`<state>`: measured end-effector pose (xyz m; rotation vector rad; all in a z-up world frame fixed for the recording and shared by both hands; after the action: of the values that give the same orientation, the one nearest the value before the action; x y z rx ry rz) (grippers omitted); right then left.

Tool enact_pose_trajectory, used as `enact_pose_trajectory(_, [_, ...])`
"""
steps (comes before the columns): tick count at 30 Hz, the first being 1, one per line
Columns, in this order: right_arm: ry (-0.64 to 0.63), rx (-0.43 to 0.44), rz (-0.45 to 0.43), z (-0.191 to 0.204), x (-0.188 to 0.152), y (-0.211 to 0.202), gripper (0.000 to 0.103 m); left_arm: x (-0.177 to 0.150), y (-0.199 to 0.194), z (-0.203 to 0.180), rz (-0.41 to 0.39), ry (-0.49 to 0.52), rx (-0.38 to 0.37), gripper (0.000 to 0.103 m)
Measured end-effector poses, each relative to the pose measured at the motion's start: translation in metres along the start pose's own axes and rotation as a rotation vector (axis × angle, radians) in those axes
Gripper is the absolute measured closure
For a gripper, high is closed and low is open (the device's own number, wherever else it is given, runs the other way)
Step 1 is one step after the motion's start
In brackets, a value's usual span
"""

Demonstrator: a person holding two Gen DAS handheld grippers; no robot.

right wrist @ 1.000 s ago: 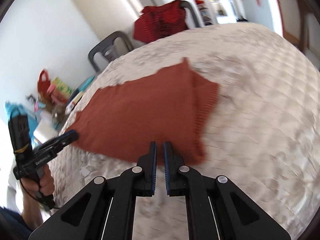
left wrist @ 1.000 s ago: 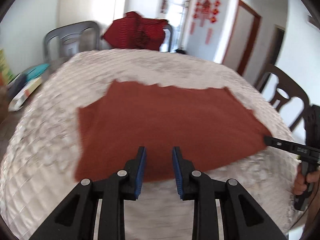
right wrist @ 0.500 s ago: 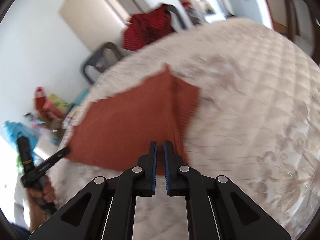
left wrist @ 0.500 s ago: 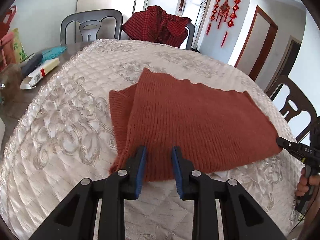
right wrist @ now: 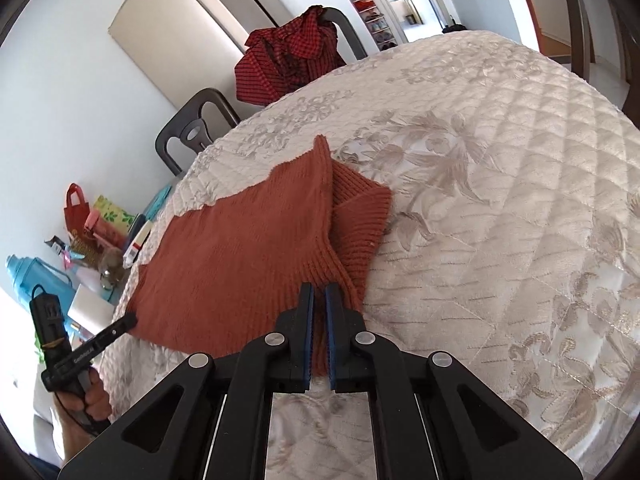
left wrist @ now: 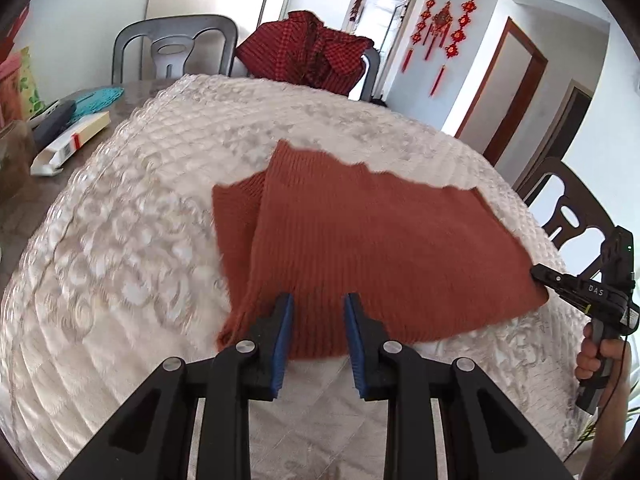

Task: Fold small clothes

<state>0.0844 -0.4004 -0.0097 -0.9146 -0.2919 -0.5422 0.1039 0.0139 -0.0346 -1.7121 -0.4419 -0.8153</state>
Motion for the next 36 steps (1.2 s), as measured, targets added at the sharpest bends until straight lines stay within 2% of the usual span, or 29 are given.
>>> enact_pose_trajectory(5, [-0.045,-0.011,-0.015,0.020,0.016,0.013,0.097,0.030,0.016,0.002,-0.037,0.032,0.029,0.074])
enact_pose_trajectory(8, [-0.037,-0.052,-0.016,0.014,0.026,0.031,0.097,0.026,0.041,0.014,0.023,0.004,0.038,0.074])
enact_pose_trajectory(12, [0.003,-0.032,-0.020,0.004,0.031,0.034,0.099,0.023,0.033,0.015,-0.002,-0.010,0.016,0.074])
enact_pose_trajectory(14, [-0.020,-0.046,-0.023,0.010,0.033,0.033,0.097,0.025,0.033,0.014,0.003,-0.005,0.015,0.074])
enact_pose_trajectory(18, [-0.032,-0.034,-0.025,0.023,0.044,0.042,0.097,0.050,0.038,0.010,-0.021,0.039,0.040,0.074])
enact_pose_trajectory(21, [-0.025,-0.077,-0.022,0.016,0.052,0.058,0.097,0.054,0.056,0.017,0.016,0.026,0.050,0.074])
enact_pose_trajectory(23, [0.008,-0.061,-0.028,0.010,0.055,0.061,0.097,0.049,0.062,0.023,0.017,0.015,0.053,0.074])
enact_pose_trajectory(29, [-0.005,-0.074,-0.033,0.011,0.054,0.054,0.097,0.046,0.047,0.027,-0.008,-0.014,0.036,0.074])
enact_pose_trajectory(36, [-0.110,-0.069,-0.050,0.035,0.029,0.015,0.097,0.026,0.010,0.023,-0.029,0.013,0.088,0.074])
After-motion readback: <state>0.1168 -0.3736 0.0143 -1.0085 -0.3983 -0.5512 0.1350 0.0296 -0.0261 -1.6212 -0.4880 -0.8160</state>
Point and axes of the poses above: each gripper's, at about its wrist camera, not at the fingertips, and y roughly the way its jaws point, z to its left, x to its top, the point moved 7 cm from there along y, roughly the way its jaws point, and after that the axes turned 11 degrees about y, right-handed, at the moved point
